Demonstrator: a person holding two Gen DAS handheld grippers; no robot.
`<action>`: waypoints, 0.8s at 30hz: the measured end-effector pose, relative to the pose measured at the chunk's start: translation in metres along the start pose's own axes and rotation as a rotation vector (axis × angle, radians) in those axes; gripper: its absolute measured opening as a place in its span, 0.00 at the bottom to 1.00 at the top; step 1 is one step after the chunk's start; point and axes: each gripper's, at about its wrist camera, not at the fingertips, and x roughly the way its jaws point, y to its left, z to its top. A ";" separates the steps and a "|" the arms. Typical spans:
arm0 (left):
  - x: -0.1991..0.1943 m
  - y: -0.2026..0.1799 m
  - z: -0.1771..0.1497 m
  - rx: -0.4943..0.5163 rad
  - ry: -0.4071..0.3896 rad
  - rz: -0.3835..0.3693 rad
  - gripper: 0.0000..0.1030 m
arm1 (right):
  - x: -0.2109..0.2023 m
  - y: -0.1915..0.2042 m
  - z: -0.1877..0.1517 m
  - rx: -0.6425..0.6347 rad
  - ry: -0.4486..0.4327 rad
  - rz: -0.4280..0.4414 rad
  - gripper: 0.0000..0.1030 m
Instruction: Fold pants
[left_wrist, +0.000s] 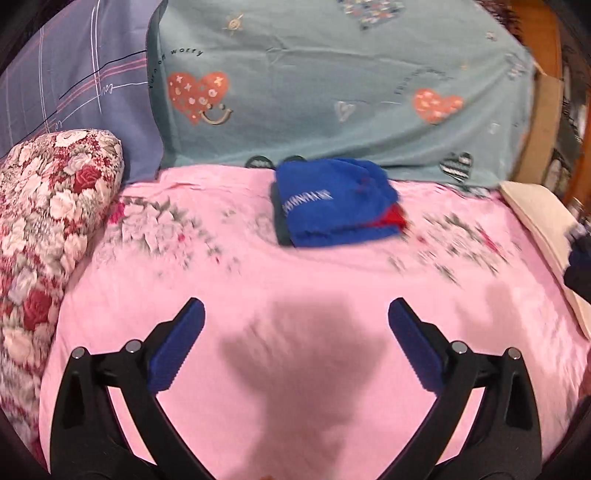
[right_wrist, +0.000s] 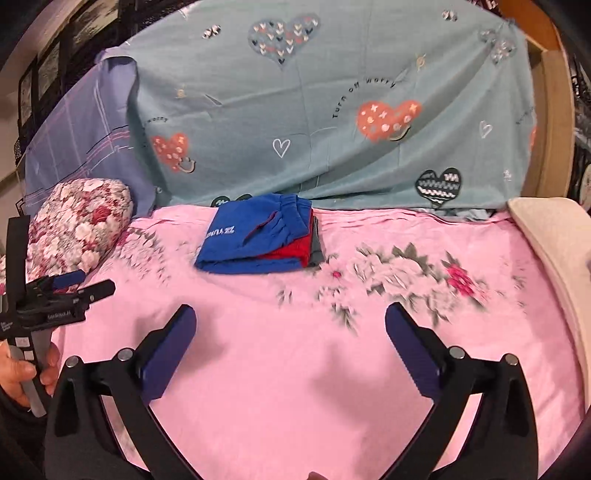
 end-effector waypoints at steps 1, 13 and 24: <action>-0.017 -0.003 -0.014 -0.002 -0.002 -0.014 0.98 | -0.013 0.001 -0.009 -0.002 -0.004 -0.005 0.99; -0.118 -0.027 -0.108 -0.017 -0.030 0.037 0.98 | -0.107 0.009 -0.107 -0.006 -0.025 -0.060 0.99; -0.140 -0.038 -0.124 -0.004 -0.052 0.069 0.98 | -0.127 0.004 -0.130 0.037 -0.022 -0.066 0.99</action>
